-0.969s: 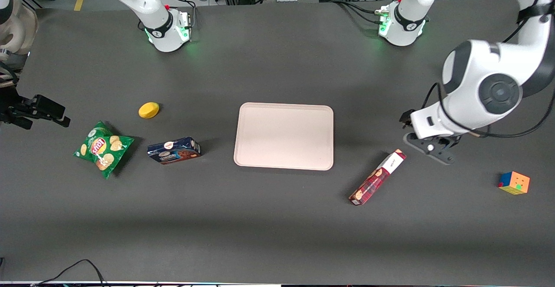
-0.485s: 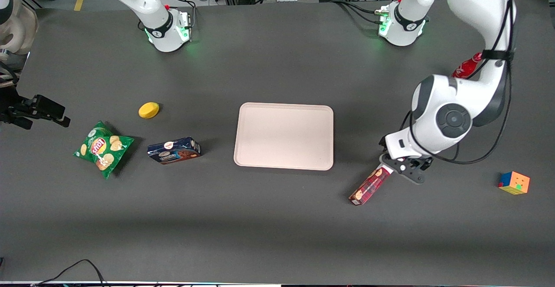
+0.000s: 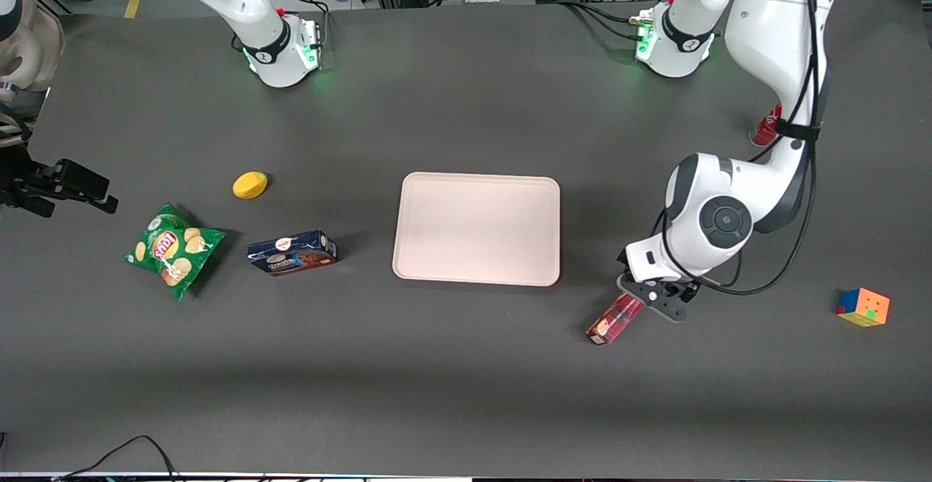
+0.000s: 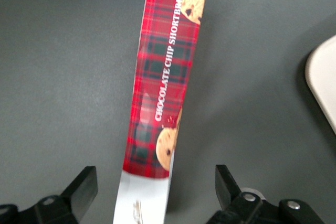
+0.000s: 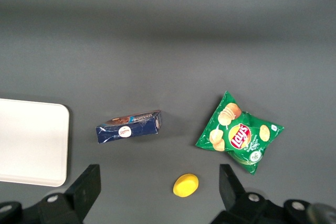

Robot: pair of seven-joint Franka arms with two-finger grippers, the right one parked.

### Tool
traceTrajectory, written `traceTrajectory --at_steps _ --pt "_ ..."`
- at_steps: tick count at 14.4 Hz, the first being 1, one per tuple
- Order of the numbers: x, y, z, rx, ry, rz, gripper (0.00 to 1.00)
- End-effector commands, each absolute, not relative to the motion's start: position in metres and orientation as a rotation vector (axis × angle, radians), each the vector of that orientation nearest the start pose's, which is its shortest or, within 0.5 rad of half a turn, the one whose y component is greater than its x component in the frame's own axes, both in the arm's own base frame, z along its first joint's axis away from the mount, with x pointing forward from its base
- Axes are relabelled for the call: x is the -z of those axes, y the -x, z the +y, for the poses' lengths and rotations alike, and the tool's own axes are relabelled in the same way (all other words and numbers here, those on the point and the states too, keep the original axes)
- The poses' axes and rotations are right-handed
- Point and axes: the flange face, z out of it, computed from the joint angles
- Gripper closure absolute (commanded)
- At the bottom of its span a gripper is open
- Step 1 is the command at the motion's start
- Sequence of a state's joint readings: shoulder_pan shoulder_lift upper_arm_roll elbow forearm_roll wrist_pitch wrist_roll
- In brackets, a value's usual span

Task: Place red cookie box on tray
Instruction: 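Close the left gripper on the box's end and lift it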

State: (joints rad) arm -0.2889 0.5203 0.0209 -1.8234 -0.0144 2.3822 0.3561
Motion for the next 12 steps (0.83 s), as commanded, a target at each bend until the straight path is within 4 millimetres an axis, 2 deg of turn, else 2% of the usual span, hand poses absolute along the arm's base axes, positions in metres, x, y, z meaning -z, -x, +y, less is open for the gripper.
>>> traceTrajectory --at_steps 1,2,3,4,6,10,11,12 --pt "-0.236 -0.637 -0.177 0.128 2.987 0.956 0.0" --pt "-0.233 -0.637 -0.177 0.126 2.988 0.953 0.0" --pt "-0.232 -0.637 -0.177 0.126 2.99 0.95 0.06" --pt "-0.231 -0.638 -0.177 0.126 2.994 0.942 0.27" --pt "-0.228 -0.638 -0.177 0.124 3.024 0.913 0.53" --pt "-0.226 -0.637 -0.184 0.12 3.073 0.869 0.67" --pt "-0.227 -0.637 -0.185 0.115 3.076 0.86 0.74" --pt "-0.23 -0.639 -0.185 0.117 3.075 0.861 0.86"
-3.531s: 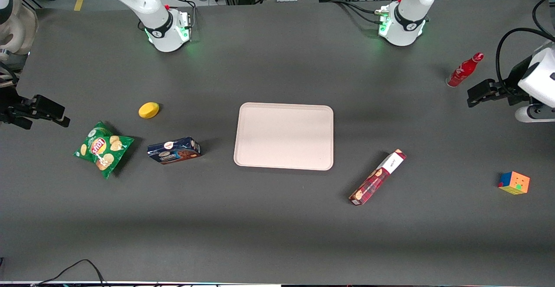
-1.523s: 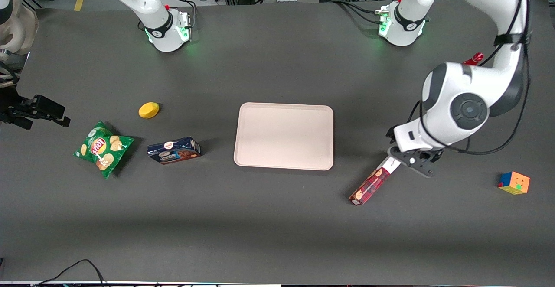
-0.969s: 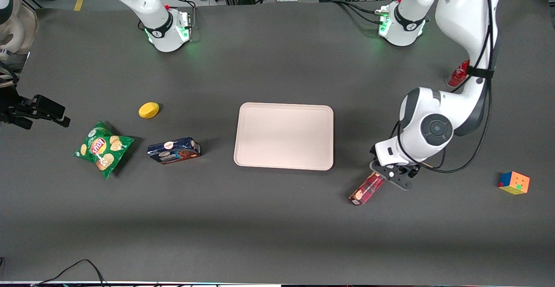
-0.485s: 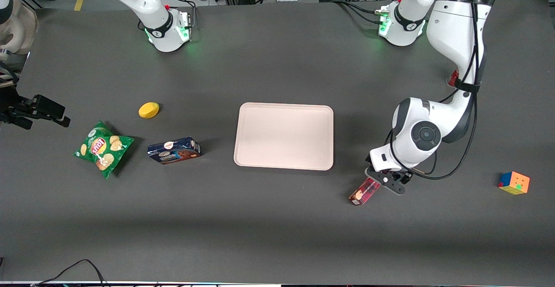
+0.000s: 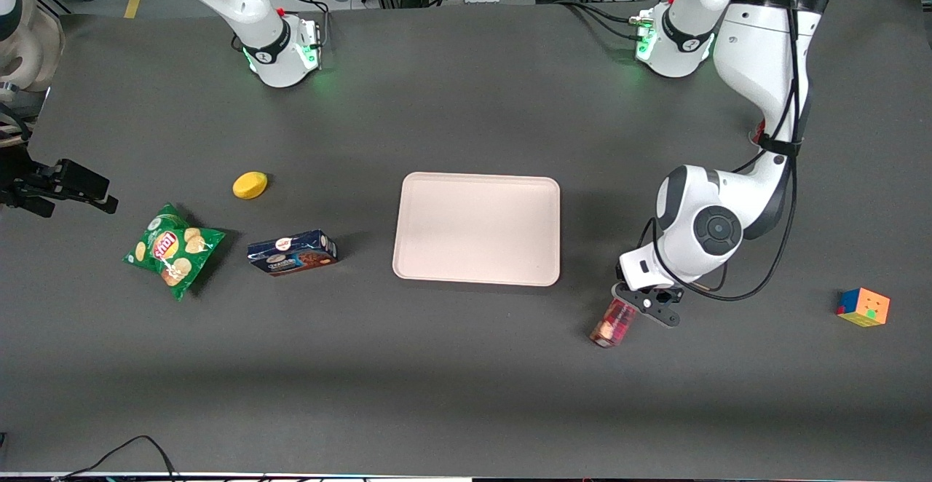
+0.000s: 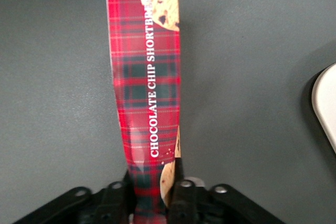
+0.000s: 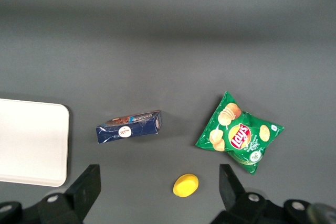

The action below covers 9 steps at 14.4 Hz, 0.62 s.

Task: Place red cookie box on tray
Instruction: 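Close the left gripper on the box's end and lift it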

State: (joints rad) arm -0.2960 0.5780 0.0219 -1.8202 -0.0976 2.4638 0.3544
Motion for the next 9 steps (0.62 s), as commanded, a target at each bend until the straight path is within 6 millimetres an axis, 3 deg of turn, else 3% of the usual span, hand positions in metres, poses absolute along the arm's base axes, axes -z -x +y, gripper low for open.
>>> traceTrajectory --at_steps 1,4,6,9 --pt "-0.233 -0.642 -0.184 0.125 3.073 0.864 0.99" --pt "-0.249 -0.648 -0.185 0.116 3.076 0.863 1.0" --pt "-0.28 -0.657 -0.179 0.047 3.084 0.848 1.0" --pt "-0.335 -0.658 -0.186 -0.01 3.142 0.826 1.0"
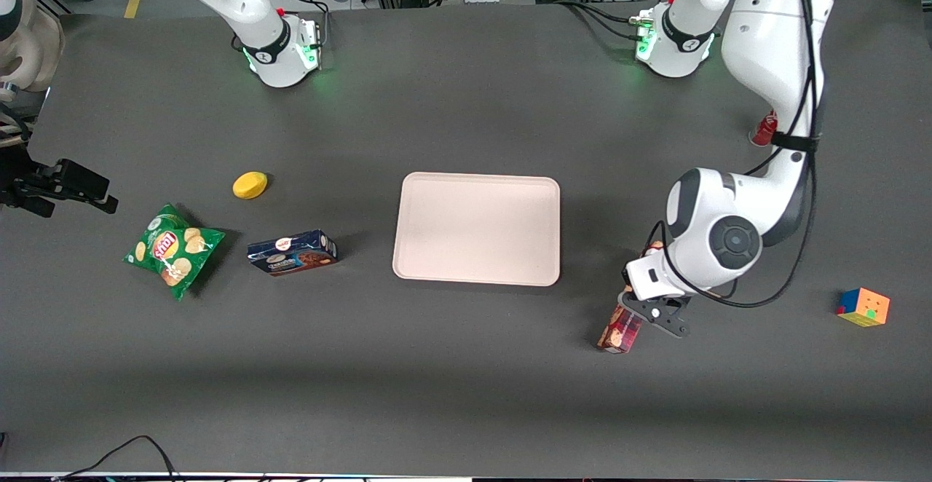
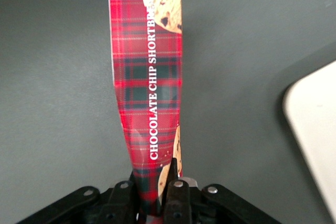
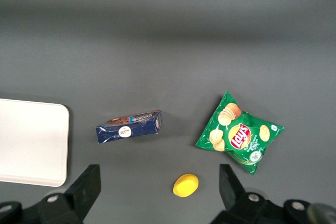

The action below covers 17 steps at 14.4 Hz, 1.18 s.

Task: Place red cookie box on tray
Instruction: 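Close the left gripper on the box's end and lift it, then carry the held box over the tray and lower it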

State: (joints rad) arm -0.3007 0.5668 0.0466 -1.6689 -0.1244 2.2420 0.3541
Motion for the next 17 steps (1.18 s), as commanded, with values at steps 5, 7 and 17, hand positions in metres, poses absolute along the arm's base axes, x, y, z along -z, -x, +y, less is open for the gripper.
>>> traceTrajectory --at_steps 5,7,17 --pt "-0.405 -0.637 -0.233 -0.111 3.22 0.515 1.0" --pt "-0.417 -0.623 -0.262 -0.151 3.24 0.341 1.0" --pt "-0.335 -0.538 -0.376 -0.113 3.201 0.002 1.0"
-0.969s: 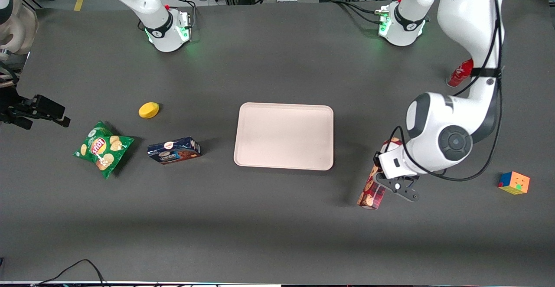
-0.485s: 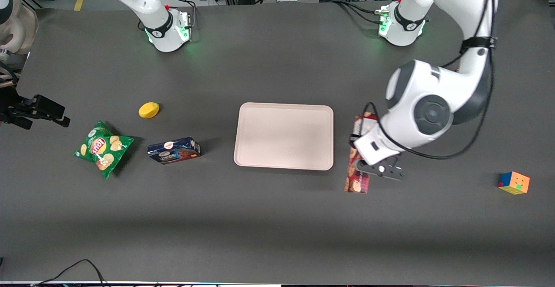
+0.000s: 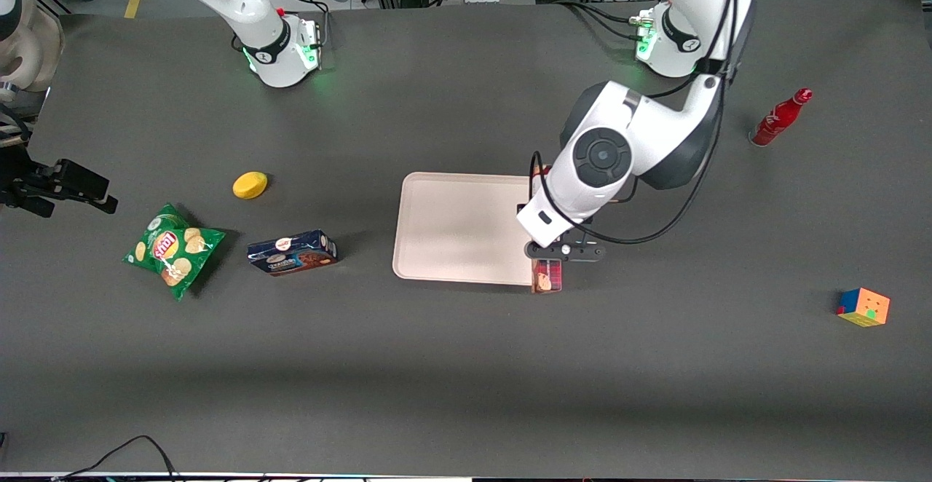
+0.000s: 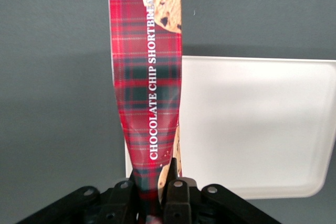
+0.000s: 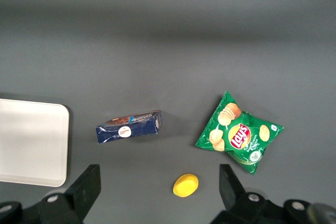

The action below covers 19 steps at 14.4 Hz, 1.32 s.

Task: Place red cookie box on tray
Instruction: 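Carry the held box over the tray and lower it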

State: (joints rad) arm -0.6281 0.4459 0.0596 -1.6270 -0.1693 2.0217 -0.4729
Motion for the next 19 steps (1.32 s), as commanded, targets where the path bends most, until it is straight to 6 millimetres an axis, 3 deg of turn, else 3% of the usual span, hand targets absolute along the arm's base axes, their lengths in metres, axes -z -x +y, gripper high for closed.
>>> traceTrajectory --at_steps 1,5,7,17,18,19 --pt "-0.323 -0.53 -0.378 -0.088 3.184 0.024 1.0" --pt "-0.273 -0.493 -0.39 0.025 3.213 -0.008 1.0" --pt "-0.259 -0.484 -0.386 0.054 3.211 0.008 1.0" --pt "-0.247 -0.481 -0.381 0.087 3.151 0.108 1.0" --pt "-0.247 -0.482 -0.38 0.09 3.15 0.107 0.96" --pt "-0.246 -0.482 -0.38 0.088 3.15 0.107 0.86"
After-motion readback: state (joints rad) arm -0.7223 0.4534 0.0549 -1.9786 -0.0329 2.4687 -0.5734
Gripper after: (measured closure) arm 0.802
